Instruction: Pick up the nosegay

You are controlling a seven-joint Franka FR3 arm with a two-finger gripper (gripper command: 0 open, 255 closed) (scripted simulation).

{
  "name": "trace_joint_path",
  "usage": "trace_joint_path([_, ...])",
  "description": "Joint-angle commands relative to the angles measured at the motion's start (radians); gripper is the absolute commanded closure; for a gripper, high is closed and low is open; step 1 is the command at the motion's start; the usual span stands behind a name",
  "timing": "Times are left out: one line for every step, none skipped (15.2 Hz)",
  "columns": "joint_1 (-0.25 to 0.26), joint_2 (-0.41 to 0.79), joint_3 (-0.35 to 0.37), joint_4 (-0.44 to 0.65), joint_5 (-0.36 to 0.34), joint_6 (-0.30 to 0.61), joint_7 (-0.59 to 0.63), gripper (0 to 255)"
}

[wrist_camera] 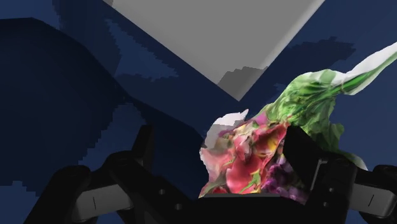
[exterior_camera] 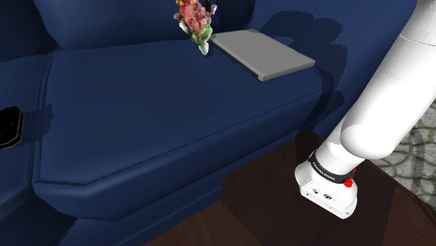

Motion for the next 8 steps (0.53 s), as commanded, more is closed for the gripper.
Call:
trace_joint_path([-0.001, -0.001, -0.001, -0.027, -0.003, 0.025, 0.009, 0])
trace_joint_path([-0.002, -0.002, -0.001, -0.041, -0.005, 0.038, 0.014, 0])
trace_joint_path([-0.002, -0.003, -0.002, -0.050, -0.006, 0.045, 0.016, 0])
trace_joint_path([-0.002, -0.003, -0.002, -0.050, -0.006, 0.045, 0.016, 0])
trace_joint_path([-0.002, 0.001, -0.002, -0.046, -0.006, 0.045, 0.016, 255])
trace_joint_path([-0.002, 0.001, -0.002, -0.046, -0.006, 0.045, 0.017, 255])
trace_joint_path([-0.002, 0.000, -0.002, -0.047, -0.006, 0.045, 0.017, 255])
trace_joint_path([-0.002, 0.000, -0.002, -0.047, -0.006, 0.045, 0.017, 255])
